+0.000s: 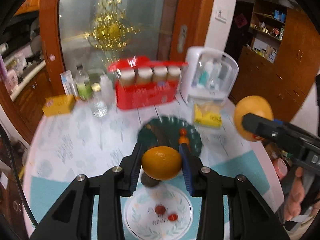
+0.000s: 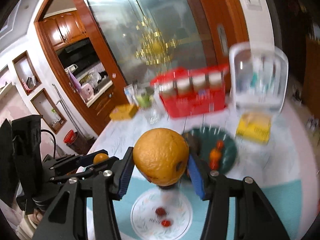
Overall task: Organize fruits
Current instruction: 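Carry both fruits to the green plate and open both grippers to release them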
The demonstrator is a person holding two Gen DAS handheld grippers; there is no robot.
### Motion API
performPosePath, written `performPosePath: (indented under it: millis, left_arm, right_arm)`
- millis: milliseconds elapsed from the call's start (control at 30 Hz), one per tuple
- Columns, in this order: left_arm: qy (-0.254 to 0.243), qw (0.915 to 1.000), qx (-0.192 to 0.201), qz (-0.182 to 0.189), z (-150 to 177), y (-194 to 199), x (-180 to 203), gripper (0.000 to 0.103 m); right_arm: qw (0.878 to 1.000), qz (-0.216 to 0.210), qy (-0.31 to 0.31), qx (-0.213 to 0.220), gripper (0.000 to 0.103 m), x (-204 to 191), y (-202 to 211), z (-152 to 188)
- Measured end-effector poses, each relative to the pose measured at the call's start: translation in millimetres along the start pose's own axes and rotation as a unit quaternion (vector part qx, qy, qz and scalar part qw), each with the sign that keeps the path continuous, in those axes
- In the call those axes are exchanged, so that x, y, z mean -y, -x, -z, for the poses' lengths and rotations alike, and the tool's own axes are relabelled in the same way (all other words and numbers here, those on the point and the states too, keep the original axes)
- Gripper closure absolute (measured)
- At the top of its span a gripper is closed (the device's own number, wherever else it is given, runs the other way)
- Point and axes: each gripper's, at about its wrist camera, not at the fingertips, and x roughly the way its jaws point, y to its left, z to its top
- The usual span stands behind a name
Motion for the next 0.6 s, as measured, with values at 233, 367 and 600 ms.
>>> performPosePath:
  millis: [233, 367, 600]
  left_arm:
    - [0.030, 0.9993, 0.003, -0.022, -74, -19, -8, 0.067]
    - [0.034, 0.9984, -0.013, -0.043, -83, -70, -10, 0.067]
    - [0.030, 0.9940, -0.084, -0.062, -57, -191, -5, 0.067]
  right_arm:
    - [0.997, 0.048, 0.043, 0.038, 0.051, -9, 9, -66]
    - [0.997, 0.070, 0.033, 0.013, 0.051, 15, -35, -77]
    - [0.993, 0.082, 0.010, -0.085, 0.051, 79, -147, -36]
